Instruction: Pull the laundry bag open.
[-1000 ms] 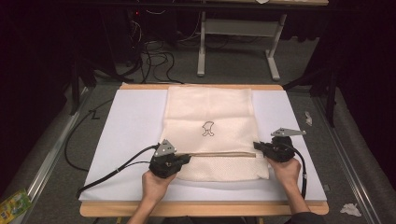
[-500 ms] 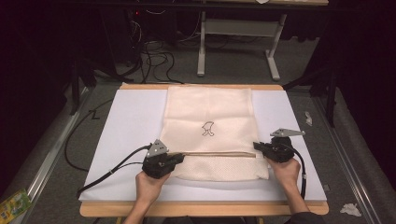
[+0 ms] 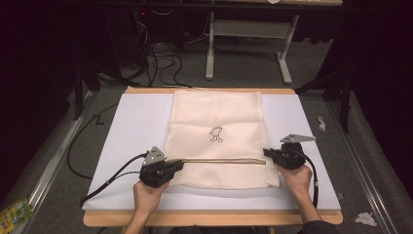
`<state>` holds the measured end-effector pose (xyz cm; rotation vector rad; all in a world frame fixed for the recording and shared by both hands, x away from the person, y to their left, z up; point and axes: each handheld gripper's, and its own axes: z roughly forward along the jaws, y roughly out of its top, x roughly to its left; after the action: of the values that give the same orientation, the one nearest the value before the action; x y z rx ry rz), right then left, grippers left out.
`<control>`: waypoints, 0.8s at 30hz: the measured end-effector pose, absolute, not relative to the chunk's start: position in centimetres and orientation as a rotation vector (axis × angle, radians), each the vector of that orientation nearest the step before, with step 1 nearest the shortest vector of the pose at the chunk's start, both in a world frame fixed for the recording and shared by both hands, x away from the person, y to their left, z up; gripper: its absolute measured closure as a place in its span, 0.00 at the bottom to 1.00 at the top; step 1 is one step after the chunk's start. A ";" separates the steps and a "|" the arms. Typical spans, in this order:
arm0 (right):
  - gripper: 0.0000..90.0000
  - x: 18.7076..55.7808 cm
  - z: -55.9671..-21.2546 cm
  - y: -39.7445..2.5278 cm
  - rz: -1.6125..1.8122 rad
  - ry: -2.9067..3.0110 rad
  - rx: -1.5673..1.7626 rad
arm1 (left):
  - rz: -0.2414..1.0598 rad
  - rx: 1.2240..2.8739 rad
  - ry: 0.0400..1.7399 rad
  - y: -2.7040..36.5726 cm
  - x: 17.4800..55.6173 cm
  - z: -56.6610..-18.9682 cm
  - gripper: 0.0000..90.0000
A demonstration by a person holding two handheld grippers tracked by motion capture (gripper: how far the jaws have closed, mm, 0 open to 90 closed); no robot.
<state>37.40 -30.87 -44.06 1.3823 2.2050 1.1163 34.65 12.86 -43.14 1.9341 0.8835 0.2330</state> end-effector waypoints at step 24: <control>0.98 37.5 -43.9 -30.6 1.116 2.205 1.374 | 0.235 1.903 0.934 14.9 34.6 -43.4 0.97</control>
<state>37.52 -30.58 -43.86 1.3738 2.2047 1.1159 34.55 14.91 -43.44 1.9029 0.9342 0.2345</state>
